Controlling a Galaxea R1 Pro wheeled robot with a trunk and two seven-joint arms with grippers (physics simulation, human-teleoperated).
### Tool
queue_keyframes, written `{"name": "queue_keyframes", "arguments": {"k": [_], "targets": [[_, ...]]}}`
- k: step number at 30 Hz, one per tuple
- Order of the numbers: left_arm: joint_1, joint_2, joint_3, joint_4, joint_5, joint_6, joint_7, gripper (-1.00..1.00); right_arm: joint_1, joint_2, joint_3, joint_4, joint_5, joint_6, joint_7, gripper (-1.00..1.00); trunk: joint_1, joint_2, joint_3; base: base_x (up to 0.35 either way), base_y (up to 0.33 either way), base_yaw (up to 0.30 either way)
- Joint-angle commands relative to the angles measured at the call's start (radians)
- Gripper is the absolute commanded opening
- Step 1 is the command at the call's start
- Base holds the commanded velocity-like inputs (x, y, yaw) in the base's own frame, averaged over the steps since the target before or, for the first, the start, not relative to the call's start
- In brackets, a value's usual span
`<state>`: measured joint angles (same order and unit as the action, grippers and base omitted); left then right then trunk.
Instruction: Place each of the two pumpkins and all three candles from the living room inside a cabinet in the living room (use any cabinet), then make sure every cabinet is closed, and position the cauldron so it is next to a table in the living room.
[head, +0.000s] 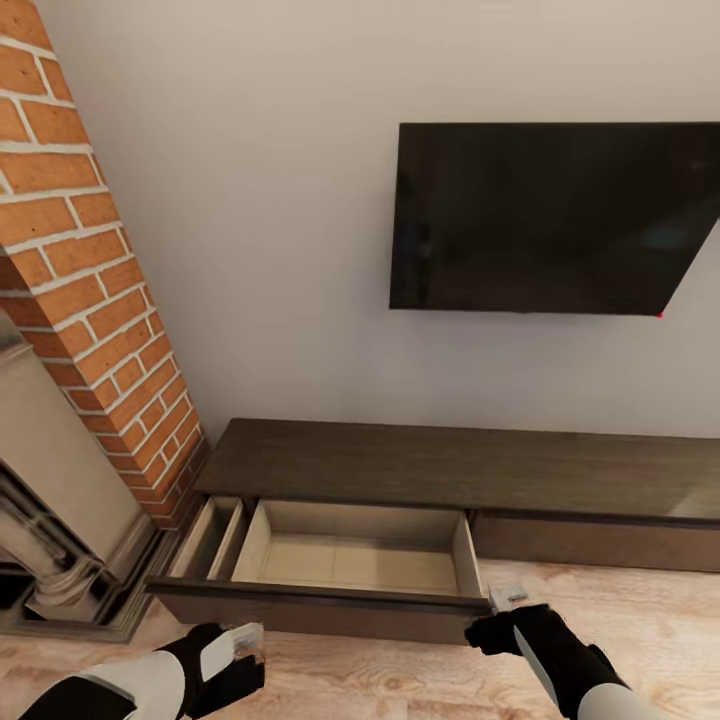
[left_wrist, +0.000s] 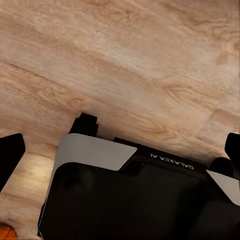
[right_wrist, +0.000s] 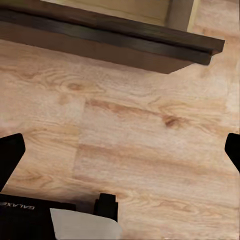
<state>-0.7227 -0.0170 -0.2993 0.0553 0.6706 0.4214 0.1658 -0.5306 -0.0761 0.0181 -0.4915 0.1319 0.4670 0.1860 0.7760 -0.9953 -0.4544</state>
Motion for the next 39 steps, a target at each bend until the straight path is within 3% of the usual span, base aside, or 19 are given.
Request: {"name": "queue_keyframes", "arguments": {"k": [1, 6, 11, 14, 17, 19, 22, 26, 30, 39], "targets": [[0.026, -0.002, -0.001, 0.000, 0.000, -0.010, 0.000, 1.00, 0.000, 0.000, 0.000, 0.046, 0.001, -0.006, 0.000, 1.00, -0.004, 0.007, 0.003, 0.000, 0.000, 0.000], [0.102, -0.004, -0.003, 0.000, 0.000, -0.082, 0.000, 1.00, 0.000, 0.003, 0.000, 0.191, 0.041, -0.052, -0.001, 1.00, -0.023, 0.042, 0.019, 0.000, 0.000, 0.000], [0.175, -0.005, -0.003, 0.001, 0.001, -0.143, 0.000, 1.00, 0.000, 0.006, 0.000, 0.389, 0.168, -0.197, -0.016, 1.00, -0.042, 0.077, 0.035, 0.000, 0.000, 0.000], [0.212, -0.006, -0.003, 0.000, 0.001, -0.163, 0.000, 1.00, 0.000, 0.006, -0.001, 0.481, 0.200, -0.282, -0.048, 1.00, -0.054, 0.098, 0.044, 0.000, 0.000, 0.000], [0.254, -0.006, -0.002, 0.001, 0.001, -0.214, 0.000, 1.00, 0.023, 0.005, -0.001, 0.528, 0.209, -0.369, -0.067, 1.00, -0.065, 0.119, 0.053, 0.000, 0.000, 0.000], [0.297, -0.005, -0.002, 0.001, 0.002, -0.294, 0.001, 1.00, 0.082, 0.006, -0.001, 0.542, 0.220, -0.457, -0.073, 1.00, -0.073, 0.133, 0.060, 0.000, 0.000, 0.000], [0.336, -0.004, -0.001, 0.001, 0.003, -0.350, 0.008, 1.00, 0.140, 0.010, -0.001, 0.546, 0.222, -0.538, -0.078, 1.00, -0.084, 0.154, 0.069, 0.000, 0.000, 0.000], [0.367, 0.003, 0.000, 0.001, 0.004, -0.371, 0.007, 1.00, 0.161, 0.015, -0.007, 0.546, 0.214, -0.573, -0.080, 1.00, -0.092, 0.168, 0.075, 0.000, 0.000, 0.048], [0.373, 0.006, 0.000, 0.000, 0.004, -0.374, 0.005, 1.00, 0.177, 0.039, -0.010, 0.551, 0.210, -0.579, -0.098, 1.00, -0.092, 0.168, 0.075, 0.000, 0.000, 0.256], [0.372, 0.004, 0.000, 0.000, 0.003, -0.374, 0.003, 1.00, 0.182, 0.042, -0.010, 0.551, 0.210, -0.580, -0.105, 1.00, -0.092, 0.168, 0.075, 0.000, 0.000, 0.288]]}}
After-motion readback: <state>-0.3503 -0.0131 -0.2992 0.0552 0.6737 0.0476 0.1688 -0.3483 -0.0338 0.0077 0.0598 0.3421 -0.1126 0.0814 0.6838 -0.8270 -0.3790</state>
